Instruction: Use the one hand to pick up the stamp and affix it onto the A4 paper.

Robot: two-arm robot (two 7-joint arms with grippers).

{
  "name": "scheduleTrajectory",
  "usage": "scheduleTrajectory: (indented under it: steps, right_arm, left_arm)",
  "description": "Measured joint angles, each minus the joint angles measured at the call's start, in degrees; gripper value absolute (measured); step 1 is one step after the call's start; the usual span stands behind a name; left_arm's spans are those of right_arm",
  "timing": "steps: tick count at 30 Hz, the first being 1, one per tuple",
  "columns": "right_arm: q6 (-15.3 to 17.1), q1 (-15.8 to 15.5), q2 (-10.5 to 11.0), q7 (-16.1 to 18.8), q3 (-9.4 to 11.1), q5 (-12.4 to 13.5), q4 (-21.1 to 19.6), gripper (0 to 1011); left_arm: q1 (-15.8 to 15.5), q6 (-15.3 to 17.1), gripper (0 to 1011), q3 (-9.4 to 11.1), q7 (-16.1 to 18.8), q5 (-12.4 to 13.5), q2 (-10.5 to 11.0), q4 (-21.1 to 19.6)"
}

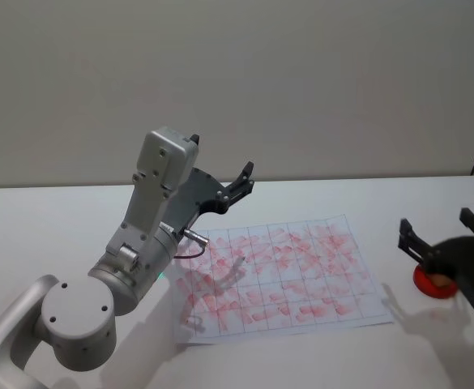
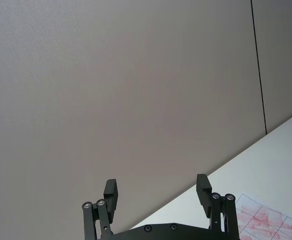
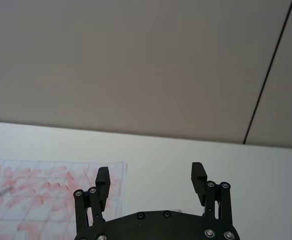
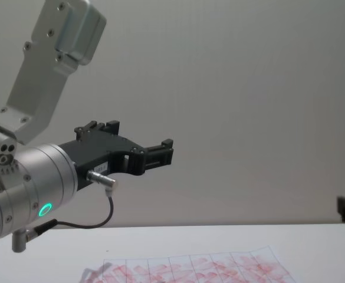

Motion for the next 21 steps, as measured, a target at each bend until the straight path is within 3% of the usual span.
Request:
scheduleTrajectory:
  steps: [11, 21]
  right_arm:
    - [4.4, -3.2, 0.8, -4.8, 0.8, 0.8, -0.6, 1001]
    - [6.6, -3.5, 1.0, -5.9, 1.7, 0.8, 0.4, 1001]
  left_arm:
    - [0.0, 0.0, 1001, 0.0, 0.0, 0.0, 0.0, 0.0]
    - [0.0, 0.0, 1001, 0.0, 0.0, 0.0, 0.0, 0.0]
